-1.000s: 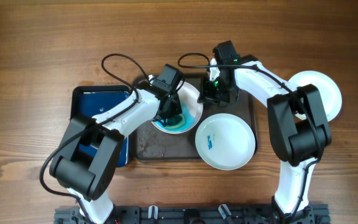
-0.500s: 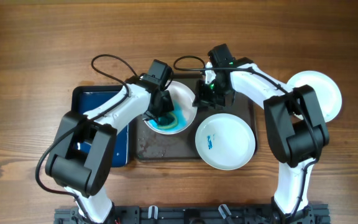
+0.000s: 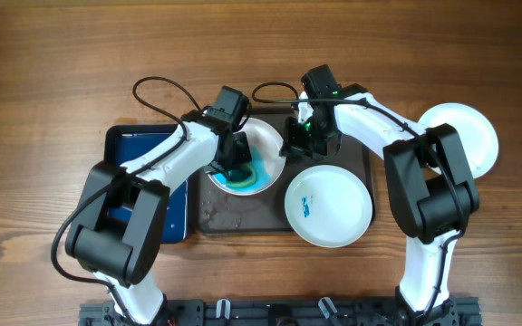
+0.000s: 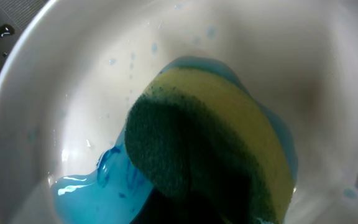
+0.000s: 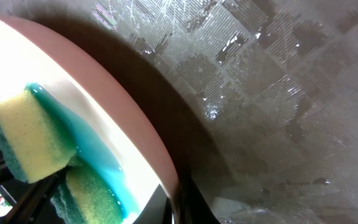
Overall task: Clean dirty plates on tray and stack at the side
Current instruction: 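Scrub the held plate's surface with the sponge in the left gripper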
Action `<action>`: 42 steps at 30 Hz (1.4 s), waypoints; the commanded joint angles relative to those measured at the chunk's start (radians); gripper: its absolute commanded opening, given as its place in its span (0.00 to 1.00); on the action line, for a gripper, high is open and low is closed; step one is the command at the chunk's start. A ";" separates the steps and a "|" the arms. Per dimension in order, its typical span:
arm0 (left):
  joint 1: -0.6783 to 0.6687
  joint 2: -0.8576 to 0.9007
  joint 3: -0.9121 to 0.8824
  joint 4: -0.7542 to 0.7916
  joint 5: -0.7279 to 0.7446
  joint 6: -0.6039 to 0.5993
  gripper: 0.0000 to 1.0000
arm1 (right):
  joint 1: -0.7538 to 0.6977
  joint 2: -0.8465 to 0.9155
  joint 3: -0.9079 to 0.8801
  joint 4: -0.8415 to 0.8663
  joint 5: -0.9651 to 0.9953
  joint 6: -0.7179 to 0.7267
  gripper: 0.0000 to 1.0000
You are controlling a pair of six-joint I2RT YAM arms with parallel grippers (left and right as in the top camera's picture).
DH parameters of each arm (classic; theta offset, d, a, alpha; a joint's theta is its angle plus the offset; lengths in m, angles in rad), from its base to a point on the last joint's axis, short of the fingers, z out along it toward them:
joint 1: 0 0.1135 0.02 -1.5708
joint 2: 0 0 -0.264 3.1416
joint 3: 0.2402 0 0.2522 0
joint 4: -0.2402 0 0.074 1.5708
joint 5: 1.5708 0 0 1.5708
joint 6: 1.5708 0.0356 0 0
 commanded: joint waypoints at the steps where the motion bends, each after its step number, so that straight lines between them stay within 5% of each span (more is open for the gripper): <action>1: 0.019 0.102 -0.079 -0.013 -0.004 0.032 0.04 | -0.029 0.034 -0.026 -0.022 0.221 0.013 0.05; 23: -0.039 0.008 0.066 -0.020 0.076 0.205 0.04 | -0.029 0.024 -0.013 -0.015 0.291 -0.030 0.05; 31: -0.037 0.005 0.140 -0.035 -0.121 0.213 0.04 | -0.029 0.024 -0.013 -0.016 0.291 -0.030 0.05; 42: -0.038 0.013 0.140 0.016 -0.126 0.258 0.04 | -0.021 0.024 -0.013 -0.063 0.293 -0.091 0.05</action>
